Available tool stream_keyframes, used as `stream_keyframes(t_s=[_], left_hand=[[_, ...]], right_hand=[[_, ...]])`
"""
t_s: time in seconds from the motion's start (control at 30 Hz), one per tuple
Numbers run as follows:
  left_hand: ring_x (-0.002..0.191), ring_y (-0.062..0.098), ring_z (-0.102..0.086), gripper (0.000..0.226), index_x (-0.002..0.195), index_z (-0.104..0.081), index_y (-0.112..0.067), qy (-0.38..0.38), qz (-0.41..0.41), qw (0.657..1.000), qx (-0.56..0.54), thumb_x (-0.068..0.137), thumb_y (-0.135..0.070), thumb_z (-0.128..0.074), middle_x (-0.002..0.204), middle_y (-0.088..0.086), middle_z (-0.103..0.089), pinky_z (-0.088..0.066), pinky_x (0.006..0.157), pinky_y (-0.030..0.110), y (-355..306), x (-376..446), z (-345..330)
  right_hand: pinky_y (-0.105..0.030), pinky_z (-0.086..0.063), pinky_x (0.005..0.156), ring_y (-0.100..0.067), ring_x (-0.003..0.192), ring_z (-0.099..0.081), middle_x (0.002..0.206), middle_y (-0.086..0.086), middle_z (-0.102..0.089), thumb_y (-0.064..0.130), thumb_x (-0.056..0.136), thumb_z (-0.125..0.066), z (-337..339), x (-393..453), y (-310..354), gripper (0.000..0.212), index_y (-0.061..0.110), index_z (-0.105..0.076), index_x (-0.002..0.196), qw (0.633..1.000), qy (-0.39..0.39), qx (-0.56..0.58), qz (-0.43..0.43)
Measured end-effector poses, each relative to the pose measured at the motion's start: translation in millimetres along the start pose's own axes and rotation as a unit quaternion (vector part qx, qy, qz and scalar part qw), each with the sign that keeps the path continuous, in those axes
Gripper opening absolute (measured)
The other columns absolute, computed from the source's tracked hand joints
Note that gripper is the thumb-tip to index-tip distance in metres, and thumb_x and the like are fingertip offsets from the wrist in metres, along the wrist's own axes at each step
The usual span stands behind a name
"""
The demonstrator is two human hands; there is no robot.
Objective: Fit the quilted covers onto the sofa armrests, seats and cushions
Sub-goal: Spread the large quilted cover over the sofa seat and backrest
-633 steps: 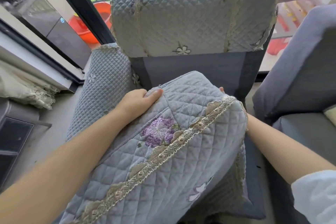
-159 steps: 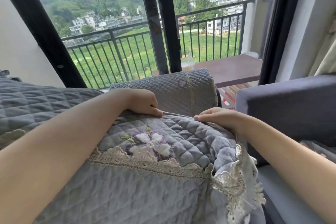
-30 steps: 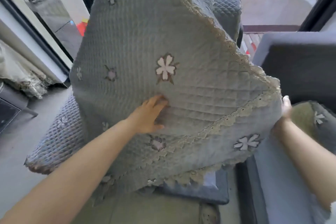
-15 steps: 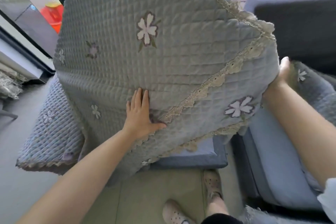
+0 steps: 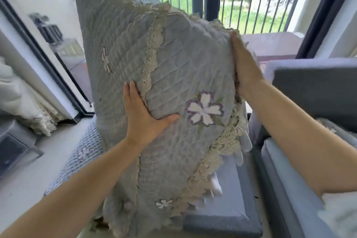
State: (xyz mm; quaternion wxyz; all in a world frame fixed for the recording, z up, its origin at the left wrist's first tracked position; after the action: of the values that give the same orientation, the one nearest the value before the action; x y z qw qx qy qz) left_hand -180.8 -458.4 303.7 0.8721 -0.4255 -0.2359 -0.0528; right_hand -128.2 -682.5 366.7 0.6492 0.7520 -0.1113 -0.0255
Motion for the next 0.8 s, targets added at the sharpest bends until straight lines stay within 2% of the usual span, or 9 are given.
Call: stream_keyframes(t_s=[0.07, 0.1, 0.2, 0.27, 0.43, 0.53, 0.6, 0.7, 0.8], left_hand=[[0.143, 0.022, -0.009, 0.15, 0.146, 0.004, -0.013, -0.044, 0.025, 0.998, -0.026, 0.031, -0.095, -0.046, 0.153, 0.008, -0.007, -0.013, 0.118, 0.045, -3, 14, 27], [0.142, 0.021, -0.011, 0.15, 0.146, 0.004, -0.014, -0.059, 0.031, 0.997, -0.038, 0.03, -0.094, -0.047, 0.153, 0.006, -0.008, -0.014, 0.117, 0.045, -5, 19, 37], [0.142, 0.018, -0.011, 0.148, 0.146, 0.006, -0.017, -0.084, 0.043, 0.994, -0.059, 0.032, -0.088, -0.056, 0.152, 0.001, -0.007, -0.015, 0.118, 0.044, -12, 31, 56], [0.141, 0.018, -0.012, 0.135, 0.145, 0.005, -0.019, -0.096, 0.049, 0.992, -0.066, 0.04, -0.075, -0.059, 0.151, 0.0, -0.008, -0.015, 0.117, 0.043, -15, 35, 58], [0.136, 0.026, -0.026, 0.122, 0.143, -0.013, -0.003, -0.15, 0.034, 0.986, -0.06, 0.049, -0.07, -0.053, 0.146, 0.012, -0.025, -0.023, 0.114, 0.044, -33, 69, 67], [0.128, 0.027, -0.031, 0.104, 0.132, -0.029, 0.004, -0.19, 0.033, 0.981, 0.01, 0.058, -0.054, -0.075, 0.134, 0.015, -0.034, -0.024, 0.113, 0.036, -46, 100, 91], [0.126, 0.025, -0.029, 0.096, 0.129, -0.031, 0.005, -0.253, -0.024, 0.965, 0.061, 0.061, -0.042, -0.079, 0.133, 0.018, -0.031, -0.021, 0.11, 0.028, -61, 119, 118], [0.128, 0.026, -0.03, 0.098, 0.132, -0.036, 0.001, -0.289, -0.174, 0.919, 0.203, 0.061, -0.064, -0.057, 0.137, 0.02, -0.036, -0.019, 0.109, 0.029, -99, 150, 160], [0.117, 0.02, -0.048, 0.092, 0.123, -0.054, -0.017, -0.202, -0.179, 0.9, 0.343, 0.057, -0.077, -0.03, 0.125, 0.002, -0.057, -0.03, 0.105, 0.038, -126, 186, 184]], right_hand=[[-0.039, -0.054, 0.086, -0.02, 0.1, -0.064, 0.112, -0.004, -0.065, 0.081, 0.042, -0.064, -30, 6, 25, 0.097, 0.018, -0.059, 0.116, 0.998, 0.036, -0.027, 0.038], [-0.039, -0.054, 0.086, -0.021, 0.1, -0.064, 0.111, -0.005, -0.065, 0.079, 0.044, -0.065, -42, 7, 35, 0.092, 0.017, -0.061, 0.111, 0.996, 0.055, -0.044, 0.057], [-0.039, -0.053, 0.085, -0.021, 0.094, -0.062, 0.098, -0.003, -0.063, 0.056, 0.072, -0.064, -68, 14, 62, 0.045, 0.013, -0.061, 0.086, 0.988, 0.079, -0.068, 0.114], [-0.038, -0.052, 0.081, -0.02, 0.086, -0.059, 0.089, -0.002, -0.059, 0.045, 0.079, -0.064, -77, 22, 74, 0.028, 0.019, -0.055, 0.075, 0.984, 0.084, -0.067, 0.144], [-0.035, -0.04, 0.064, -0.017, 0.071, -0.047, 0.069, 0.003, -0.046, 0.045, 0.08, -0.063, -101, 55, 108, 0.037, 0.022, -0.04, 0.063, 0.97, 0.078, -0.103, 0.205], [-0.027, -0.033, 0.055, -0.009, 0.056, -0.037, 0.059, 0.007, -0.037, 0.042, 0.082, -0.062, -126, 78, 124, 0.044, 0.022, -0.032, 0.057, 0.964, 0.091, -0.105, 0.227], [-0.023, -0.029, 0.053, -0.007, 0.054, -0.033, 0.059, 0.007, -0.033, 0.039, 0.085, -0.06, -146, 91, 130, 0.043, 0.021, -0.031, 0.058, 0.959, 0.112, -0.099, 0.242], [-0.024, -0.026, 0.053, -0.01, 0.054, -0.029, 0.058, 0.005, -0.03, 0.038, 0.088, -0.056, -174, 100, 136, 0.043, 0.02, -0.031, 0.058, 0.944, 0.123, -0.109, 0.288], [-0.028, -0.027, 0.055, -0.014, 0.057, -0.032, 0.058, 0.004, -0.032, 0.039, 0.089, -0.053, -196, 103, 139, 0.041, 0.021, -0.032, 0.059, 0.936, 0.143, -0.099, 0.306]])
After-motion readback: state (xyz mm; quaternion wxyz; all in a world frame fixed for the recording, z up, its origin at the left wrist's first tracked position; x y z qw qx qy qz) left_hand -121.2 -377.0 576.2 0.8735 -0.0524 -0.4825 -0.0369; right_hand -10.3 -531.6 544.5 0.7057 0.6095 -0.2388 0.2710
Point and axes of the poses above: each hand's wrist, its own x-axis towards the middle knuckle, its own z-axis out of the back of the hand, y = z × x, the point moved 4 cm from there along x, towards the middle knuckle
